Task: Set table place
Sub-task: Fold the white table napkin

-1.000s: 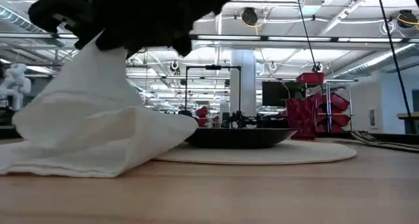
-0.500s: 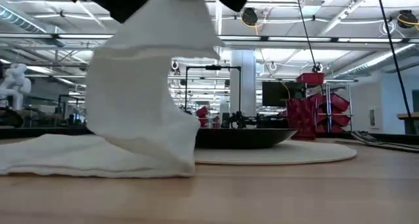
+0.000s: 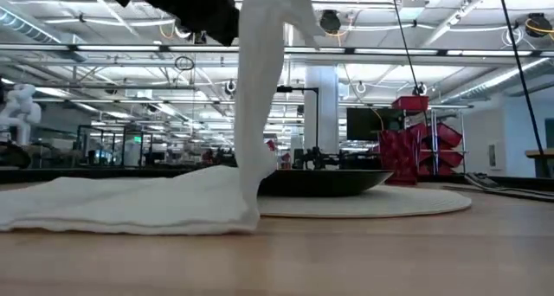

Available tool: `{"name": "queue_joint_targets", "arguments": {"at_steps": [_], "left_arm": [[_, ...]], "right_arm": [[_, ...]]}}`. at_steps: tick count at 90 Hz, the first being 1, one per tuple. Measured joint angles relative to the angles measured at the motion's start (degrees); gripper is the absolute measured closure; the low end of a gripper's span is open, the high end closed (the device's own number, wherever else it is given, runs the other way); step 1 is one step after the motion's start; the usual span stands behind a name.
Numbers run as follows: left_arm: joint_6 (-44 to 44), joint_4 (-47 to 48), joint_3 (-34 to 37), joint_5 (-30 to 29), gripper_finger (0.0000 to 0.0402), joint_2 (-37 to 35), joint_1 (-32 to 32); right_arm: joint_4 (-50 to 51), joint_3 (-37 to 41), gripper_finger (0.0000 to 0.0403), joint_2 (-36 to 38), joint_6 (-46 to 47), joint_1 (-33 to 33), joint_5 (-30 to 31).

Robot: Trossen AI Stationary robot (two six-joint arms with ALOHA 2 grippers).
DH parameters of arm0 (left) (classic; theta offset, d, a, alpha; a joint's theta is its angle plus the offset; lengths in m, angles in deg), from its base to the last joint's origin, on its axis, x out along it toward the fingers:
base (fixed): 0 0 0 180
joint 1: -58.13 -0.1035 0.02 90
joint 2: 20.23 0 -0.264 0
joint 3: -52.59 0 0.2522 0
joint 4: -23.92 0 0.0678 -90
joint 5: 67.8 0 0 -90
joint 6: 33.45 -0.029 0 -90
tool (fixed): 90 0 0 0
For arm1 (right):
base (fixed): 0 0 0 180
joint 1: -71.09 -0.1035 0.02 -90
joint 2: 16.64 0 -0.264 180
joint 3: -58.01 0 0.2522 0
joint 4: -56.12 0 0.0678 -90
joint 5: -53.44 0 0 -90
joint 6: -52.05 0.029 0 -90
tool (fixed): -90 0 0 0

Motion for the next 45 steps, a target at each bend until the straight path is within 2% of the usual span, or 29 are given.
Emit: {"name": "queue_joint_targets", "arguments": {"at_steps": [24,45], "left_arm": [[-1.09,12.85,0.0,-0.05,0.0402,-2.07,0.23],[-1.05,21.74,0.0,-0.08,0.0402,-2.03,0.23]], "right_arm": [[-12.25,0.02,0.0403,-8.13,-3.09,2.19,-5.09],[-23.57,0.04,0.0403,-14.83,-4.86,4.45,-6.23]]}}
